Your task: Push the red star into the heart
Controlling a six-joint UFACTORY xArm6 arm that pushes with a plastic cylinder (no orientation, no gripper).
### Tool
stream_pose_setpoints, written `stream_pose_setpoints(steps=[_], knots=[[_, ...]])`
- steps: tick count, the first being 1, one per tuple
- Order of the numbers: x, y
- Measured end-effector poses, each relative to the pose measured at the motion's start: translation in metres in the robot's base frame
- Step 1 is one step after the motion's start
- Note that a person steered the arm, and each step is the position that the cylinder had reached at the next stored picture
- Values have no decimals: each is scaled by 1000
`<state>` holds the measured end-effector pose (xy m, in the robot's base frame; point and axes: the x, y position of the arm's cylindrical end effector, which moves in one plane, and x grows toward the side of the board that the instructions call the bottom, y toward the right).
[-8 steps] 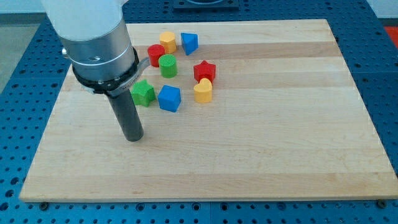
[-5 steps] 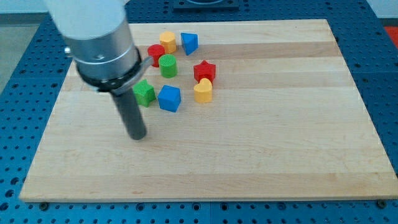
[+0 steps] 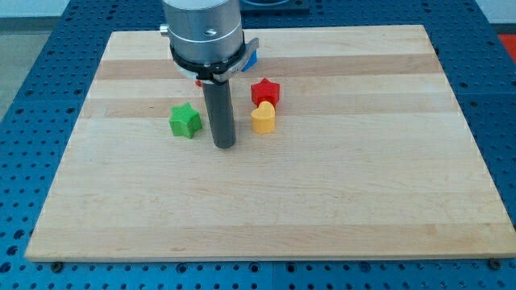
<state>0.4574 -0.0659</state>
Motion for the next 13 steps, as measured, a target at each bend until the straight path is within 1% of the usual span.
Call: stream_pose_setpoints(steps=[1, 2, 3, 5, 6, 8, 10, 13], knots=[[3, 28], [-8, 72], [-61, 96], [-116, 98], [-161, 87], [-161, 52], [-125, 74], [-132, 57]])
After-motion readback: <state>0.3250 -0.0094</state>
